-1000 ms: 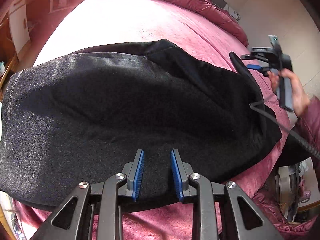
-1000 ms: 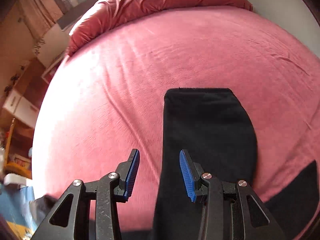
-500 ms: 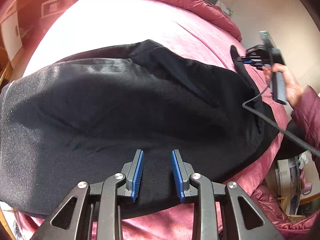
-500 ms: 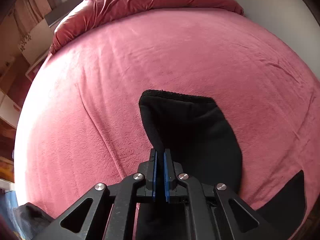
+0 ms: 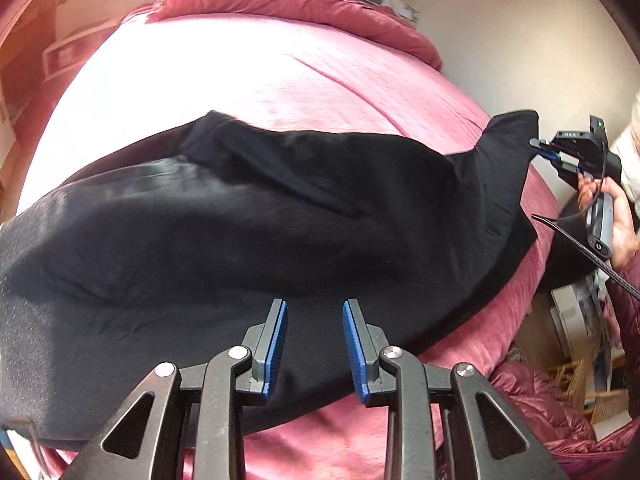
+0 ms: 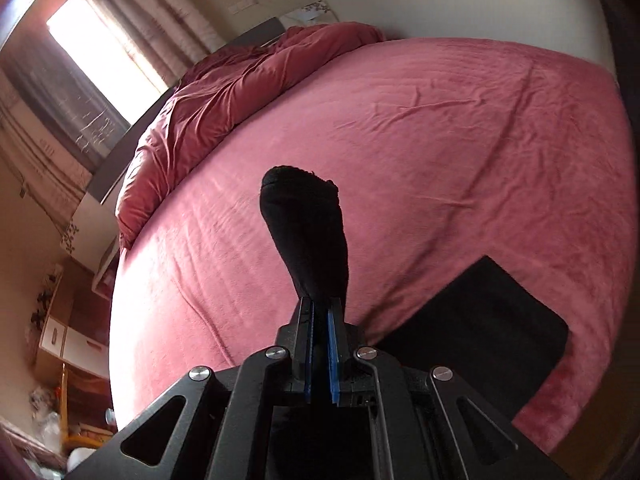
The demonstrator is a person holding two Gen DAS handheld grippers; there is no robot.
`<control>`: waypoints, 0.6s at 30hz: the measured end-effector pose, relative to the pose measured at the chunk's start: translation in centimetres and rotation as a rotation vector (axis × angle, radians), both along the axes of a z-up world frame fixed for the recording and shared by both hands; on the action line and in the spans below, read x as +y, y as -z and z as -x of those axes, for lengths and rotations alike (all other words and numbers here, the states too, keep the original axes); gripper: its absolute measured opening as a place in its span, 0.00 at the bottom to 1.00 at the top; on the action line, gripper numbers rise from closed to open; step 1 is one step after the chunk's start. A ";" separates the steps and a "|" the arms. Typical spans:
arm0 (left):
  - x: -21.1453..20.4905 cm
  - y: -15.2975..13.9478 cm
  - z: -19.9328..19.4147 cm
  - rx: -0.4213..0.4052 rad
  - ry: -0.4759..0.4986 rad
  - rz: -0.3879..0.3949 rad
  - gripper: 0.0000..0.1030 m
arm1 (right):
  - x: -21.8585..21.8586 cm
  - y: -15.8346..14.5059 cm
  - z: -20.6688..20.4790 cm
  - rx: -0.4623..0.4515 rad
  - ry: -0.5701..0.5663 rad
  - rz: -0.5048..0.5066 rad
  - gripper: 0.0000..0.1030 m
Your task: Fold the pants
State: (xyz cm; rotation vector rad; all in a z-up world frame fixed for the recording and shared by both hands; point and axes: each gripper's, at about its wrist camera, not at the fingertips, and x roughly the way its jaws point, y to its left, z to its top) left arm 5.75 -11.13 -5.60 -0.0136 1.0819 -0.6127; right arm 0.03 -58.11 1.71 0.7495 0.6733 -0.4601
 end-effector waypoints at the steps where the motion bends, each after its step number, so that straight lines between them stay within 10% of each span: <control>1: -0.6 0.0 0.1 -0.002 0.016 -0.004 0.28 | -0.6 0.7 1.2 0.005 0.020 -0.013 0.06; 10: -5.8 0.6 1.7 0.010 0.193 -0.049 0.33 | -4.4 11.2 9.2 0.078 0.141 -0.224 0.06; 18: -7.5 2.4 2.9 0.030 0.273 -0.107 0.38 | -6.0 12.8 11.1 0.019 0.188 -0.276 0.14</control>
